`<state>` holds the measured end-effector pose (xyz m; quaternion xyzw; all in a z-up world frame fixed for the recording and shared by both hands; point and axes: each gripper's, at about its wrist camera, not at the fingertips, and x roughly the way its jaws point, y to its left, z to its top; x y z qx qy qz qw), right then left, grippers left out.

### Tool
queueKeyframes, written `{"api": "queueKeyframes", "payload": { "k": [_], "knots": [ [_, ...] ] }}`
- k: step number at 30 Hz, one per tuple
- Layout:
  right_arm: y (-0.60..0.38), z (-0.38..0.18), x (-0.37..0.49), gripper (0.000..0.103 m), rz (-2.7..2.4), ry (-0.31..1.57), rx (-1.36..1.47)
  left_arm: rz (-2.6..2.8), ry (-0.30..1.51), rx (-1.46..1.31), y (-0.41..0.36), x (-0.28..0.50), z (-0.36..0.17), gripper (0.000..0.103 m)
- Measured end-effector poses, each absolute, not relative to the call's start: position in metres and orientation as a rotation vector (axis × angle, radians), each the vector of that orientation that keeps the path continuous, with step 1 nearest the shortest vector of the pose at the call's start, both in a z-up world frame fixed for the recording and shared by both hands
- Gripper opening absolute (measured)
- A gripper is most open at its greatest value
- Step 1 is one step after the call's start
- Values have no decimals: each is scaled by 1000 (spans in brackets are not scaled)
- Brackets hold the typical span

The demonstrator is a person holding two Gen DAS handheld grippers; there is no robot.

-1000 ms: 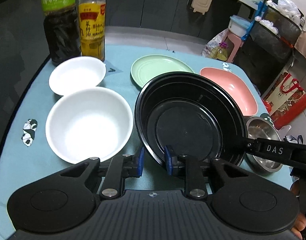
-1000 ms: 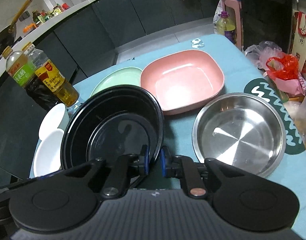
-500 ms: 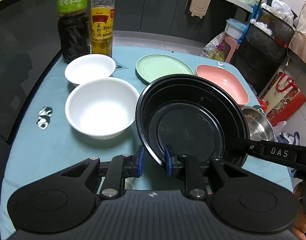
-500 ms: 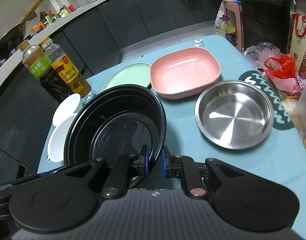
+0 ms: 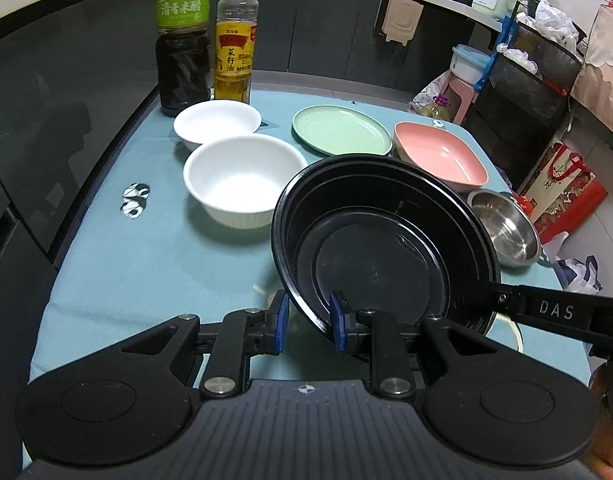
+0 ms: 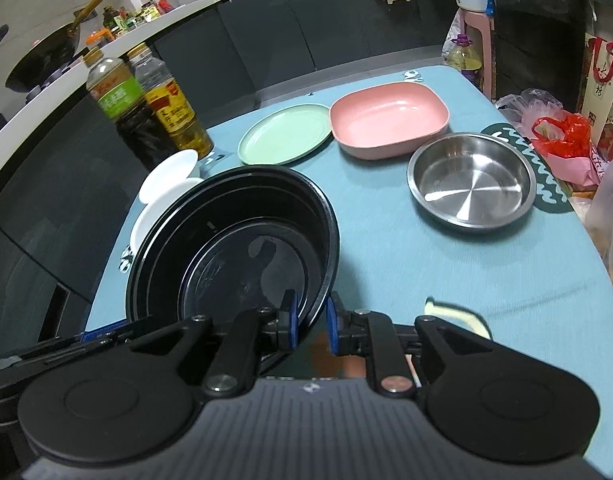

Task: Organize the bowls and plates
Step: 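Carry the black bowl toward the table edge and lower it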

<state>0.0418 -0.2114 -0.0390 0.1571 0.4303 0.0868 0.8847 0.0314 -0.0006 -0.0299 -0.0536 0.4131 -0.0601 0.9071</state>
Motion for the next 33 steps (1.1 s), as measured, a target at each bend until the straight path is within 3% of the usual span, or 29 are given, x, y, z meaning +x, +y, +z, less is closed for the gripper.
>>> {"api": "queueKeyframes", "payload": {
  "k": [33],
  "knots": [
    [-190, -55, -3, 4, 218, 970, 288, -122, 917, -83, 21, -18, -50, 22]
  ]
}}
